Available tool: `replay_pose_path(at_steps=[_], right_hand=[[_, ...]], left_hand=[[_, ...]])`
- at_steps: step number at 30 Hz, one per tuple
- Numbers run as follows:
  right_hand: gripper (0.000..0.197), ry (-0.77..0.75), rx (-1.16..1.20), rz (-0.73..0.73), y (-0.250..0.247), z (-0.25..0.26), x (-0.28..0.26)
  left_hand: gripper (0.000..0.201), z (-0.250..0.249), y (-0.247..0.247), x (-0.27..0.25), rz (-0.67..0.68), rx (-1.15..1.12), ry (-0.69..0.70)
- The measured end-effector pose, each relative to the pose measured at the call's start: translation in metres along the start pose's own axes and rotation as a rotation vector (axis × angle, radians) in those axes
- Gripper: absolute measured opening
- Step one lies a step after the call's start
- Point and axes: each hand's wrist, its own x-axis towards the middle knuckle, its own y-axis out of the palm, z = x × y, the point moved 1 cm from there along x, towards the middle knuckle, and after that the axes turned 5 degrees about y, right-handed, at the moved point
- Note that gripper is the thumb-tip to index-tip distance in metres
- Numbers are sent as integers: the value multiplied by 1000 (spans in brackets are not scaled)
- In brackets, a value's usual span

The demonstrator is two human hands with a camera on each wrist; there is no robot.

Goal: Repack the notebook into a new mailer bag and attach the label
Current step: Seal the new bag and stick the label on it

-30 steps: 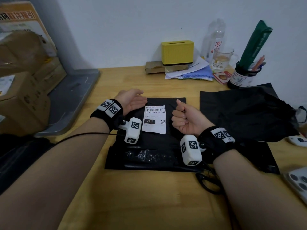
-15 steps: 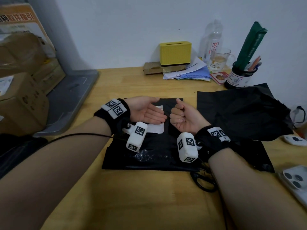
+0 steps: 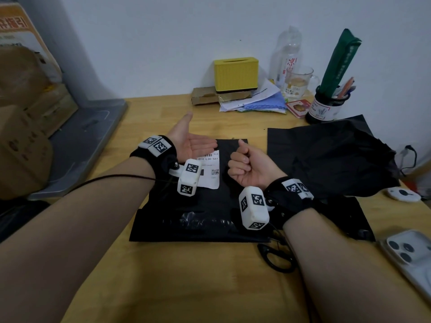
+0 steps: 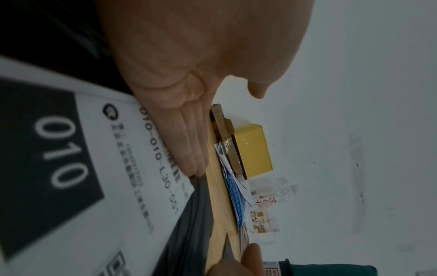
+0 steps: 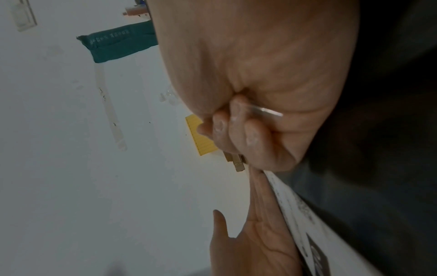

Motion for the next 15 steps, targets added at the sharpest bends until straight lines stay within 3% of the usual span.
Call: replay_pose_path(at_steps=[9,13,15], right_hand=[[59,3,-3,12,1,0,-1],[59,3,-8,19,1,0,0],[60,6,-13,23,0,0,0]], left_hand=[[82,-3,-20,-11,-16,-33,188],[76,8,-15,-35,128,2,145],[75,18,-13,-44,134,91,112]])
